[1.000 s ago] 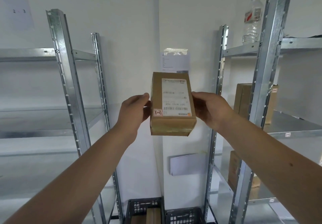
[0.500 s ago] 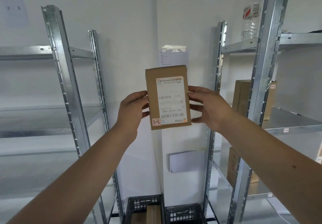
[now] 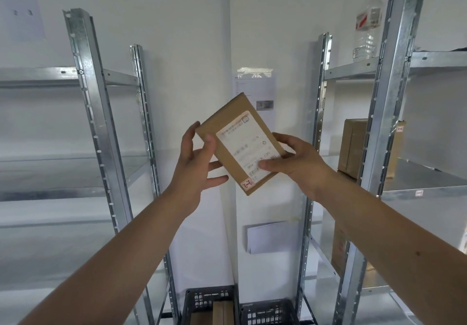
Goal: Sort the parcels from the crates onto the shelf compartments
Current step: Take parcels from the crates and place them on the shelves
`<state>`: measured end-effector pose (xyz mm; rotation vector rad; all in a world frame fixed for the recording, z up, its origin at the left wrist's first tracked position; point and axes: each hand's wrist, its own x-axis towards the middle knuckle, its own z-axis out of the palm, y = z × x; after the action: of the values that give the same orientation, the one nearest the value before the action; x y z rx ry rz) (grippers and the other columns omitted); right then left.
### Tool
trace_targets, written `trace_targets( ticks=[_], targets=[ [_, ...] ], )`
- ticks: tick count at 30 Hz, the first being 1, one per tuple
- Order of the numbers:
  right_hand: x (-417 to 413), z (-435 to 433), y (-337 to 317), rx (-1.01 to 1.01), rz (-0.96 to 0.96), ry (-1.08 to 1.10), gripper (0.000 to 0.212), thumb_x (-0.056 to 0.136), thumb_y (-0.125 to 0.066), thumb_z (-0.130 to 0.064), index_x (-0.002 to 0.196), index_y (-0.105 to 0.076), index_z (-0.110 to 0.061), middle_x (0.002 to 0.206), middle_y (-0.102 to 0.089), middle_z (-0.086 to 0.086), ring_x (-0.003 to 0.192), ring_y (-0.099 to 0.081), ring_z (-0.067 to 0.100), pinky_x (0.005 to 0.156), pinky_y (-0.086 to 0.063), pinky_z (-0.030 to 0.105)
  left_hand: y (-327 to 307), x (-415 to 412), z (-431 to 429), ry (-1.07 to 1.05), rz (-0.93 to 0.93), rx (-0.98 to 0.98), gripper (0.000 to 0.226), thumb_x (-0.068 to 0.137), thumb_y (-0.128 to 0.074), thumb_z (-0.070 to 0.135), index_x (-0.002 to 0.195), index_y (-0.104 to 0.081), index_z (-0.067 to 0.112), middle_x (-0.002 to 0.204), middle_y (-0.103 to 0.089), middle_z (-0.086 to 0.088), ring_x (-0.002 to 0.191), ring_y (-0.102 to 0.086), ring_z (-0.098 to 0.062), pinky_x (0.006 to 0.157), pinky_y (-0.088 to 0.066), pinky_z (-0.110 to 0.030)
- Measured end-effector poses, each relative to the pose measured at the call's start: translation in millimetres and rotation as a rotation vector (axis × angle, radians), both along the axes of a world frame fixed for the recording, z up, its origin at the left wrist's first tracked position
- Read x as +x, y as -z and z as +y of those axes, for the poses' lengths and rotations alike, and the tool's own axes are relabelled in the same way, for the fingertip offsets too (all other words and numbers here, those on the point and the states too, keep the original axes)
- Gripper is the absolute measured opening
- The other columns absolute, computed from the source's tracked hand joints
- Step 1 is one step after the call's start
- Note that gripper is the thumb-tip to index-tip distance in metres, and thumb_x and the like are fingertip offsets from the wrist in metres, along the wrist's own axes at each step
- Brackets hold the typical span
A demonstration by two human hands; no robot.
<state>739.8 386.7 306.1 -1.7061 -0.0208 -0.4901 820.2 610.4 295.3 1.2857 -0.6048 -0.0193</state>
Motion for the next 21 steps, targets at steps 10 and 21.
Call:
trace_targets(
  ticks=[10,21],
  targets=[
    [13,11,22,0.263,-0.031,-0.065,0.084,0.074,-0.09,0.002,0.147,-0.05,-0.009,0.129,-0.073,0.014,0.116,-0.073,0.034,0.104,-0.057,0.058,17,13,-6,-0.223,-0.012,-0.032,0.076,0.073,-0.078,0.059,0.125,-0.044,0.015,0.119,-0.072,-0.004,0.099,-0.078,-0.012,0.08,-0.066,-0.042],
    [15,11,20,0.265,-0.041,-0.016,0.07,0.073,-0.097,-0.028,0.137,-0.068,-0.026,0.135,-0.072,0.0,0.12,-0.071,0.023,0.112,-0.051,0.056,27,36,-2,-0.253,-0.05,-0.01,0.088,0.068,-0.076,0.082,0.141,-0.043,0.046,0.132,-0.069,0.001,0.122,-0.068,-0.013,0.114,-0.049,-0.047]
  ],
)
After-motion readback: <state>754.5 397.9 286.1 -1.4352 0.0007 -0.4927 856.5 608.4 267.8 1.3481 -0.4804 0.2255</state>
